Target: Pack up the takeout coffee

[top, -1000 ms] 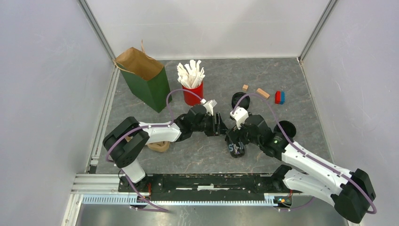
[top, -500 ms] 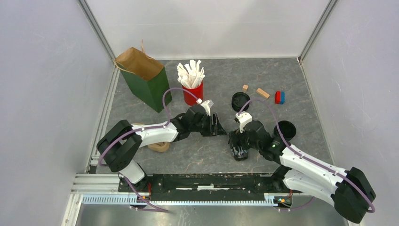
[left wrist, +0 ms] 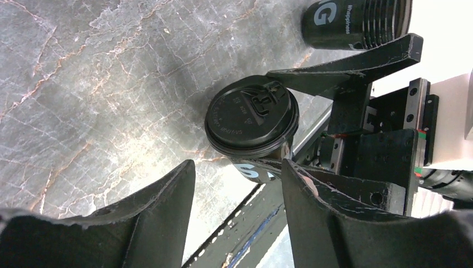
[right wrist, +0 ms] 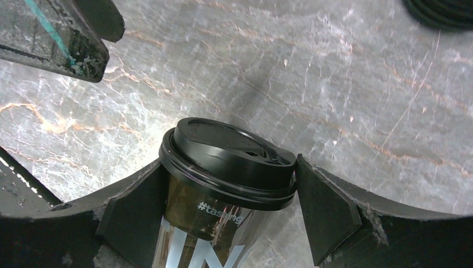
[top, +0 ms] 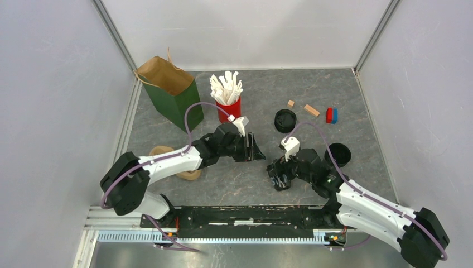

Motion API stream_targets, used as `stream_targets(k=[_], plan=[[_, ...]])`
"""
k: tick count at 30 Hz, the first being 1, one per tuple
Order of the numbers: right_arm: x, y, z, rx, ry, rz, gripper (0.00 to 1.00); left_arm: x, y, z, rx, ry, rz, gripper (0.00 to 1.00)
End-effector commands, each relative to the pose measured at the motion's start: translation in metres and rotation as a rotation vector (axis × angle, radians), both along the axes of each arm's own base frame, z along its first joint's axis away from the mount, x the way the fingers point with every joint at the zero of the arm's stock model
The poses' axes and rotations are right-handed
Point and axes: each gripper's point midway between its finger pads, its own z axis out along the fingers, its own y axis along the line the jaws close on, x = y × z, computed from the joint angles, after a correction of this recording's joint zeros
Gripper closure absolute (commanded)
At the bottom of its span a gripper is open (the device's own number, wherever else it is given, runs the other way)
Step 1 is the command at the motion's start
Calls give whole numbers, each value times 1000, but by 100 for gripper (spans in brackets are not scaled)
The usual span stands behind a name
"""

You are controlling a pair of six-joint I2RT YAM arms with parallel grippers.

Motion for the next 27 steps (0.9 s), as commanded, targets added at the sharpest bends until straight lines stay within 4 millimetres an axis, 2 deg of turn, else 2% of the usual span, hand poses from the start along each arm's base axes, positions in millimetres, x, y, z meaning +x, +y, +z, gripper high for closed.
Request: stream_targets(k=[1, 6, 9, 11, 16, 27], plan=[[17, 22, 40, 107, -209, 87, 18, 0, 1, 41, -54, -29, 10, 34], [30, 29, 81, 161, -406, 121, 18, 2, 12, 68, -50, -40, 29, 29], [27, 35, 108, 232, -567, 187, 20, 7, 21, 75, -39, -42, 58, 27], [20, 36, 119, 271, -671, 228, 20, 10, 24, 79, -55, -25, 68, 27], [16, 26, 132, 300, -797, 215, 20, 11, 19, 98, -142, -7, 76, 27], [11, 23, 145, 326, -864, 222, 20, 8, -9, 121, -411, 131, 74, 29]])
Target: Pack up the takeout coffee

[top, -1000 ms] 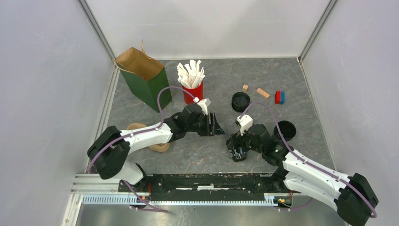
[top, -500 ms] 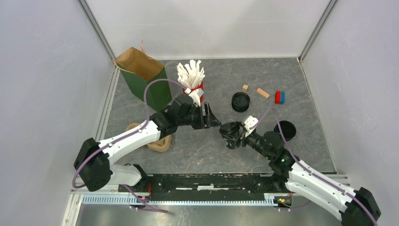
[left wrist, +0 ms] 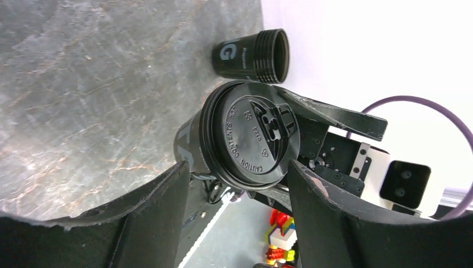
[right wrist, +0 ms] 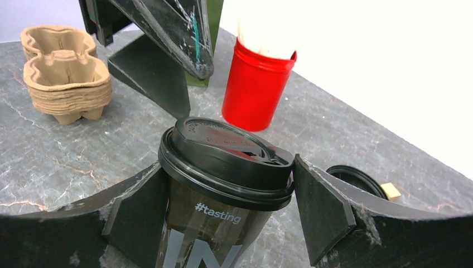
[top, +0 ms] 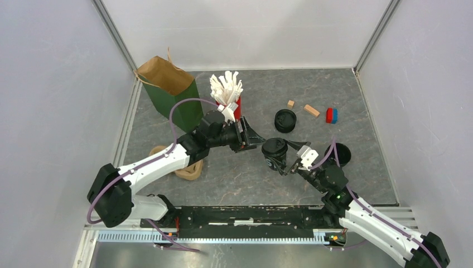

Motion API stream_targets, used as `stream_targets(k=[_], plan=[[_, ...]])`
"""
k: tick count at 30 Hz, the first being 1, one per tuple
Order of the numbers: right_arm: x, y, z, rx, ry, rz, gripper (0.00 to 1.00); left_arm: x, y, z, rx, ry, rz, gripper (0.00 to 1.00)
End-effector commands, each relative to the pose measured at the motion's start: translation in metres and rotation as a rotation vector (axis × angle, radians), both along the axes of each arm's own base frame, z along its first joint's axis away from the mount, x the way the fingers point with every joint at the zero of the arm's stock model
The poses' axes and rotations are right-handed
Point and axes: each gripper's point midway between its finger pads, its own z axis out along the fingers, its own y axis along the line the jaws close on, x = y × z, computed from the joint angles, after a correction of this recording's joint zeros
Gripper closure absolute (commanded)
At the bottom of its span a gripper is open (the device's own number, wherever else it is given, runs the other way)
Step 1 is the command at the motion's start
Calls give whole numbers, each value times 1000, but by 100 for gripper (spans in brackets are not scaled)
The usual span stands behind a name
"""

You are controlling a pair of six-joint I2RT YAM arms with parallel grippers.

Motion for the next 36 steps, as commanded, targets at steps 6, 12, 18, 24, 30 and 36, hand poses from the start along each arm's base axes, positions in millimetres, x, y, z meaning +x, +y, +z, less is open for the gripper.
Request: stream_targets(k=[6, 12, 18, 24, 30, 36], plan=[[-3, -1, 22, 38, -88, 9, 20, -1, -19, 20, -194, 94, -3, 33], [-2, -2, 20, 30, -94, 0, 21, -2, -21, 12, -187, 123, -1, 37], [-1, -2, 18, 17, -95, -4, 22, -3, -27, 7, -190, 146, -6, 41], [1, -2, 13, 4, -87, -11, 22, -1, -29, 6, -219, 157, 4, 51], [5, 0, -5, -42, 1, -17, 20, 3, -32, 7, -256, 154, 17, 66], [9, -6, -33, -97, 118, -68, 14, 9, -37, 4, -272, 142, 13, 71]])
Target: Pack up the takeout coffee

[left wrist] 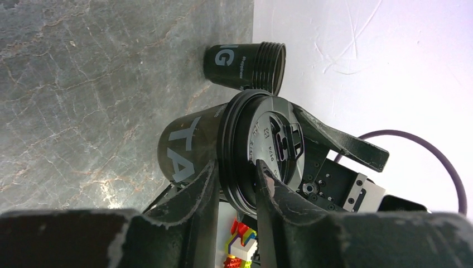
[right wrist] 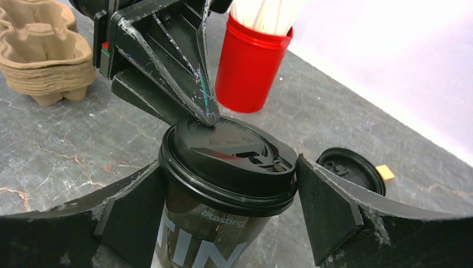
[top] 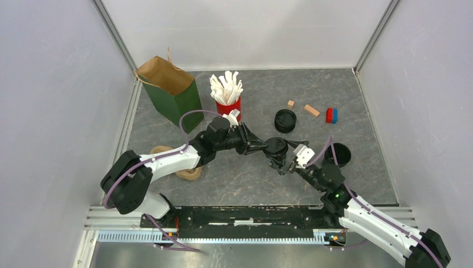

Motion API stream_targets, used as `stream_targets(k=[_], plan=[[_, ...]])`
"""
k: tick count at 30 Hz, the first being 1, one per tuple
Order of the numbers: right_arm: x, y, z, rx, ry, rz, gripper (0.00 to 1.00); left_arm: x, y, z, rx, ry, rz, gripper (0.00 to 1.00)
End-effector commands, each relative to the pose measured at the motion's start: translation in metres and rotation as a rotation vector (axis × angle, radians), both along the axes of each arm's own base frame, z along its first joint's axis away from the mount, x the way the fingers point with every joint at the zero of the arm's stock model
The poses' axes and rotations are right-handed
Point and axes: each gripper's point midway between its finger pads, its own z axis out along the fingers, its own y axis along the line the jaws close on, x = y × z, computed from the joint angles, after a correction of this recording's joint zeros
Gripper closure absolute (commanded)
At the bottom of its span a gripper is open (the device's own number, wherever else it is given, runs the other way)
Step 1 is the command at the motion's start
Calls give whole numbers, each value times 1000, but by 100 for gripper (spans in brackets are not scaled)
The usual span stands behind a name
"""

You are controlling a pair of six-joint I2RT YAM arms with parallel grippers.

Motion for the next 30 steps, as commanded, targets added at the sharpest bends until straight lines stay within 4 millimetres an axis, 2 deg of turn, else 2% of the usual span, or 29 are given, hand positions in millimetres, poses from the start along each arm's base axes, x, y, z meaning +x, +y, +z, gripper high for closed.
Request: stream_targets(k=[1, 10, 21, 26, 30], plan=[[2, -5, -26, -52, 126, -41, 13, 2, -14, 32, -121, -60, -28, 72], [6, -23, -46, -108, 274, -155, 2, 14, -22, 22, -88, -127, -25, 71], [5, -30, -64, -192, 393, -204, 2, 21, -37, 10, -55, -207, -66, 71], [7, -45, -72, -217, 463, -298, 2, 28, -45, 7, -66, -254, -80, 71], [9, -55, -69, -234, 483, -358, 2, 32, -55, 4, -63, -287, -99, 70]])
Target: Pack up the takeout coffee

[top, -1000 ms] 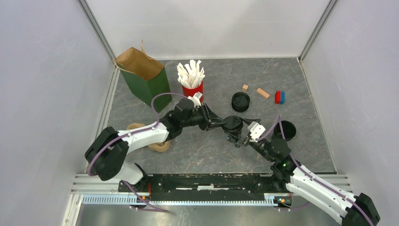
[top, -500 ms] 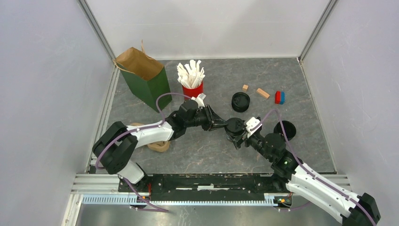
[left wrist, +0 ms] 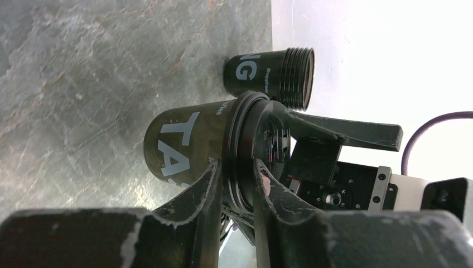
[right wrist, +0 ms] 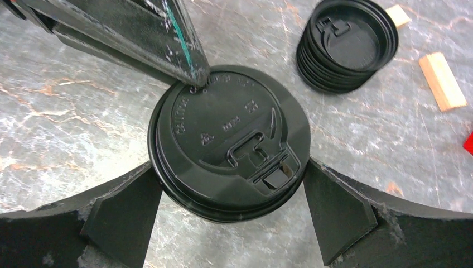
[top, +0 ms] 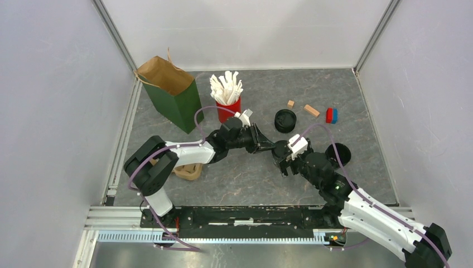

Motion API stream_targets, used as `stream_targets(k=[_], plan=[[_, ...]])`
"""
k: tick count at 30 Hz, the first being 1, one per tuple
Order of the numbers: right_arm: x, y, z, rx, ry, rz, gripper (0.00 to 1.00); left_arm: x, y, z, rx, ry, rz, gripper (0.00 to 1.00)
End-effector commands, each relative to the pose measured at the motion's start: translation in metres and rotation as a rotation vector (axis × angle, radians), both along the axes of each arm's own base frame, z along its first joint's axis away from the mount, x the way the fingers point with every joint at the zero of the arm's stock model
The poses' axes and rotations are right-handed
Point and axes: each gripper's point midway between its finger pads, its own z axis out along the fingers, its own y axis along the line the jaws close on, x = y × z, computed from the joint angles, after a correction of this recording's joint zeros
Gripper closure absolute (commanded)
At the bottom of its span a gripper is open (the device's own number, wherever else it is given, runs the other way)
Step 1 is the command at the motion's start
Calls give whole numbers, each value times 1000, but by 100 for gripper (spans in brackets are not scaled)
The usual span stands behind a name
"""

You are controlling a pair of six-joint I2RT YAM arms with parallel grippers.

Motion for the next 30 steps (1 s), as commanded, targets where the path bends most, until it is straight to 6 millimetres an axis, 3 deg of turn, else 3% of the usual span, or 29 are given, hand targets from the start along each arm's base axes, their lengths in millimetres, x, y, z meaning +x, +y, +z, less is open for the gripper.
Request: stream_targets(k=[1, 9, 19, 21, 27, 30], plan=[[1, -18, 1, -37, 54, -104, 2, 16, -25, 49, -121, -207, -46, 70], [1, -26, 4, -18, 108, -191, 2, 27, -35, 35, -93, -240, -52, 69], [-6, -16, 69, 143, 95, -170, 2, 44, -42, 7, 24, -257, -41, 69], [-6, -18, 75, 146, 93, -181, 2, 47, -41, 0, 55, -265, -37, 68], [-5, -24, 72, 113, 117, -218, 2, 49, -41, -13, 101, -264, -40, 68], [-4, -25, 60, 98, 132, -230, 2, 47, -41, -13, 94, -264, -46, 68]])
